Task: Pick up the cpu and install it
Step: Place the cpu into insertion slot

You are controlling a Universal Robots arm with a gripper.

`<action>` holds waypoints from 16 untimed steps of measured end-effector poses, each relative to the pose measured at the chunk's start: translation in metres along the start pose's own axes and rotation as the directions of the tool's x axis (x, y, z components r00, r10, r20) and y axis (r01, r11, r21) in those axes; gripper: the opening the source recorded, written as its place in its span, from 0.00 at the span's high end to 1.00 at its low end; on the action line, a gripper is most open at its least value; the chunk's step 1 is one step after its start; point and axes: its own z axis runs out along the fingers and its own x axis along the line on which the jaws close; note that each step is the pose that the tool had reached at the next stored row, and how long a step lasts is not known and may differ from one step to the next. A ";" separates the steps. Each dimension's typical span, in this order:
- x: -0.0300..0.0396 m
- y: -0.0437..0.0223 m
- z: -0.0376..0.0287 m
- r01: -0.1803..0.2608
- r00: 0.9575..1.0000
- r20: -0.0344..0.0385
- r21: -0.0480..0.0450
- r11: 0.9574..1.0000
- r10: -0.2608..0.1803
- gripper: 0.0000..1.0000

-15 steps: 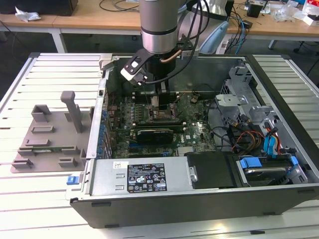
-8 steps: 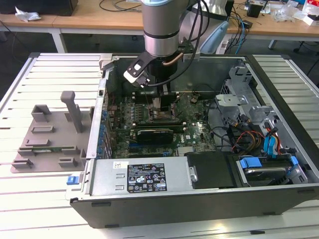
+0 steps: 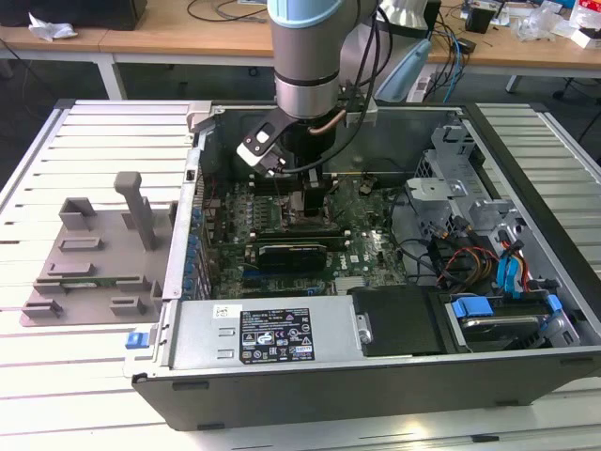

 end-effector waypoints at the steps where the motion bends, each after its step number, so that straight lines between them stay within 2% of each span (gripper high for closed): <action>1: 0.0001 0.0001 0.0017 0.000 1.000 0.000 0.002 1.000 0.000 0.45; 7: 0.0008 0.0002 0.0134 0.000 1.000 -0.001 0.019 1.000 0.000 0.45; 13: 0.0034 0.0054 0.0175 -0.001 1.000 -0.001 0.020 1.000 0.001 0.45; 16: 0.0042 0.0053 0.0200 -0.002 1.000 -0.004 0.020 1.000 0.002 0.45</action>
